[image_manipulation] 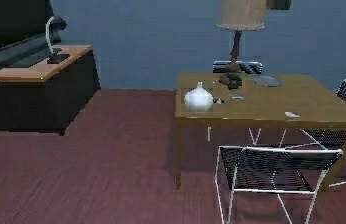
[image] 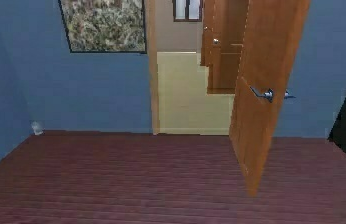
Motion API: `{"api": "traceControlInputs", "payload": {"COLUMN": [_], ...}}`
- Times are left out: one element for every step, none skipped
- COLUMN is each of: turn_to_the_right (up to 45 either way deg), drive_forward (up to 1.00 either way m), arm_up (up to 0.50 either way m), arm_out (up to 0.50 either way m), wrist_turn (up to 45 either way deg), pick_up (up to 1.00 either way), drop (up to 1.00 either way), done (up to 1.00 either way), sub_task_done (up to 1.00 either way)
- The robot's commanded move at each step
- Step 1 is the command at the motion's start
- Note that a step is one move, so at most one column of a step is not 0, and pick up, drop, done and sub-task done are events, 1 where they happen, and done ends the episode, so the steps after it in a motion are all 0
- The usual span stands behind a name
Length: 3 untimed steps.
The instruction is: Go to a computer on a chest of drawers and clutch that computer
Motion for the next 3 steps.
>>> {"api": "traceControlInputs", "payload": {"turn_to_the_right": [0.0, 24.0, 0.0], "drive_forward": [1.0, 0.0, 0.05], "arm_up": [0.0, 0.0, 0.0], "arm_out": [0.0, 0.0, 0.0], "wrist_turn": [0.0, 0.0, 0.0], "pick_up": [0.0, 0.0, 0.0], "drop": [0.0, 0.0, 0.0], "done": [0.0, 0.0, 0.0], "sub_task_done": [0.0, 0.0, 0.0]}}
